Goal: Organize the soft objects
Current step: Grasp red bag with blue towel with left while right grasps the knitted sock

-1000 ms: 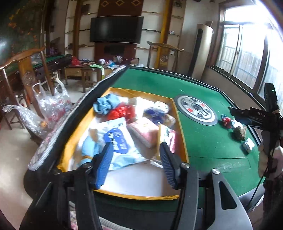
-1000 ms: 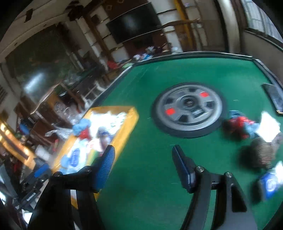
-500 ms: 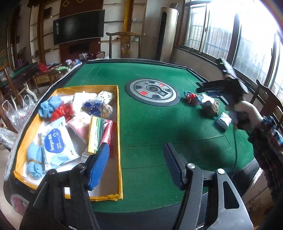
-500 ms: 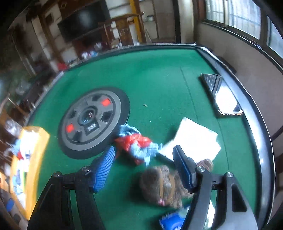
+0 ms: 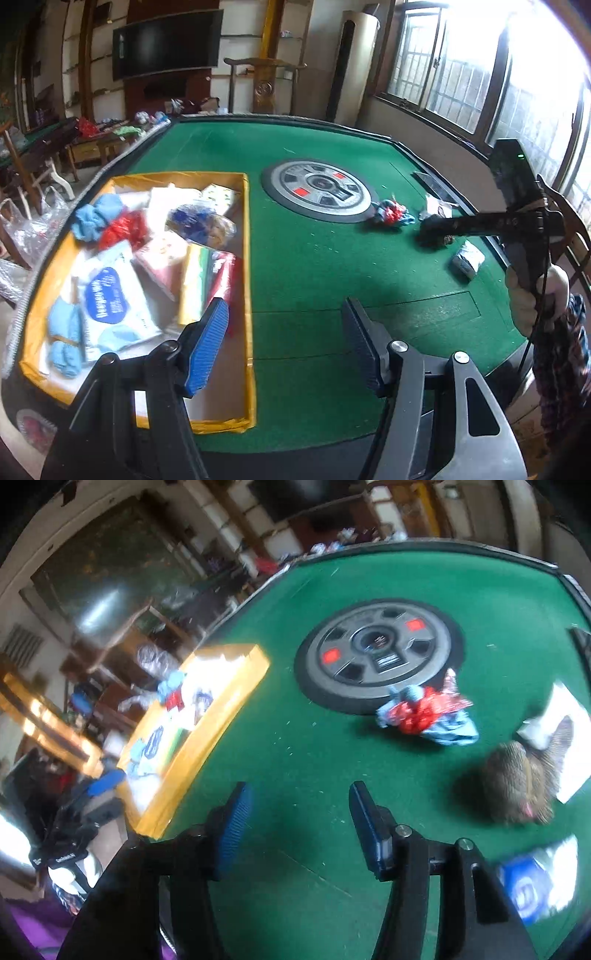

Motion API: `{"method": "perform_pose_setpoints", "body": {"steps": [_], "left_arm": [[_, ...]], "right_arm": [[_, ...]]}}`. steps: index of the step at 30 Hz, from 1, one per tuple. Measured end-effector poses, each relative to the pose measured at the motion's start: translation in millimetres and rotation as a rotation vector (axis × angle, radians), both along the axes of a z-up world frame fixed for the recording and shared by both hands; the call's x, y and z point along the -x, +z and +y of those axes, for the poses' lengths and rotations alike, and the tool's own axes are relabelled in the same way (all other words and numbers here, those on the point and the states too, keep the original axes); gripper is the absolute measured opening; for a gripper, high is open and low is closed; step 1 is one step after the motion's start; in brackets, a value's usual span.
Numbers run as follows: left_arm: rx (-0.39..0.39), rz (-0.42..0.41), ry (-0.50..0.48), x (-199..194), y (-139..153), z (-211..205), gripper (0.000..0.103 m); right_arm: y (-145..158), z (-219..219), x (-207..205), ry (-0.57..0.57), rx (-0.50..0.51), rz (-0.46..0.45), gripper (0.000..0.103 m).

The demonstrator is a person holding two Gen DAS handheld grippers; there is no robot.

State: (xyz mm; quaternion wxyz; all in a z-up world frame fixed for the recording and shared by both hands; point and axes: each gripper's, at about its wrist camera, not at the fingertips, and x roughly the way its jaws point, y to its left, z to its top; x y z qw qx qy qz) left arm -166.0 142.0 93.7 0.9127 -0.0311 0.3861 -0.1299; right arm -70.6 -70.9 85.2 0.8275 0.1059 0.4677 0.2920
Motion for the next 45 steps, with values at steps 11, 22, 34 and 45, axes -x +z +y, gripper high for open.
{"method": "perform_pose_setpoints", "body": {"steps": [11,22,34,45], "left_arm": [[0.006,0.12,-0.125,-64,-7,-78,0.073],[-0.3,-0.068,-0.319,-150,-28,-197,0.073],[-0.322,0.011,-0.435,-196,-60,-254,0.073],[-0.276,0.089,-0.374,-191,-59,-257,0.022]], "right_arm": [[-2,-138,5,-0.609,-0.192,-0.158,0.072],[-20,-162,4,-0.674,-0.272,-0.081,0.072],[-22,-164,2,-0.694,-0.27,-0.1,0.072],[-22,-167,4,-0.724,-0.259,-0.102,0.072]]}}
